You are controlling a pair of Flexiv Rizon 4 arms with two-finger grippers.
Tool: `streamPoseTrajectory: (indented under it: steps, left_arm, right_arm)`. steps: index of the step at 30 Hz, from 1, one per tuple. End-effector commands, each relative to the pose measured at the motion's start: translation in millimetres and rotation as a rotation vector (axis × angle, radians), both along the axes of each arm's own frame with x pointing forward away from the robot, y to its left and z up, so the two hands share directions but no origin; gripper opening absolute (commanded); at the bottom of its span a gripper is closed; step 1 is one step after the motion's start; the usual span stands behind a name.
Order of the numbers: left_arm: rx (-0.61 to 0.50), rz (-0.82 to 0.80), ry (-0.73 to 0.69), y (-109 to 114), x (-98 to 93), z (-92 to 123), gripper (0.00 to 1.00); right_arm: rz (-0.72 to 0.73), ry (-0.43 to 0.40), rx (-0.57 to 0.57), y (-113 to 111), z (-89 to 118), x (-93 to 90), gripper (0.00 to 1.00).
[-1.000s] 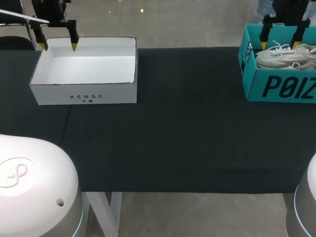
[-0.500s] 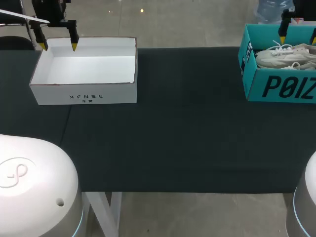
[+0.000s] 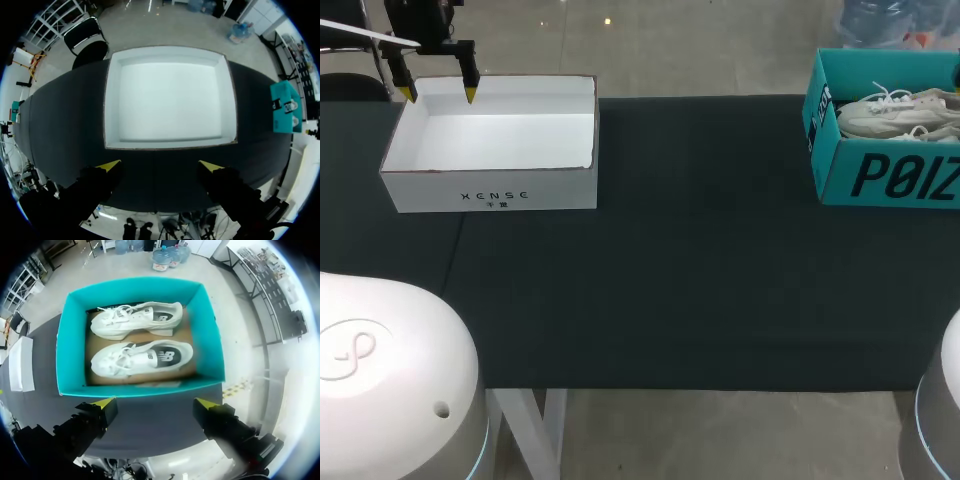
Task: Take the shoe out of the shoebox, open the shoe tongue, remove and reinsert the insole, then place the shoe into the shoebox
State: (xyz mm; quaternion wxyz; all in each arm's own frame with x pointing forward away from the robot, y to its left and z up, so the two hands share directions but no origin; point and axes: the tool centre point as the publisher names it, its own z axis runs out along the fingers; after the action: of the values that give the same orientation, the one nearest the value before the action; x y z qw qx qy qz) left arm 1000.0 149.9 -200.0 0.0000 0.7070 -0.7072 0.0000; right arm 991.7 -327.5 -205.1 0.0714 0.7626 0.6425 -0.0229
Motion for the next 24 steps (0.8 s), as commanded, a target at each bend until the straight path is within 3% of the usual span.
streamPoseTrajectory:
  steps: [1,8,24]
  left_arm:
    - [0.000,0.000,0.000,0.1,0.0,0.0,1.00]
    - [0.000,0.000,0.000,0.1,0.0,0.0,1.00]
    - [0.000,0.000,0.000,0.1,0.0,0.0,1.00]
  right_arm:
    - [0.006,-0.019,0.015,-19.3,-21.3,2.0,1.00]
    - [0.017,-0.044,0.017,-43.8,-43.0,12.7,1.00]
    - [-0.009,-0.031,-0.006,-46.8,-39.6,16.9,1.00]
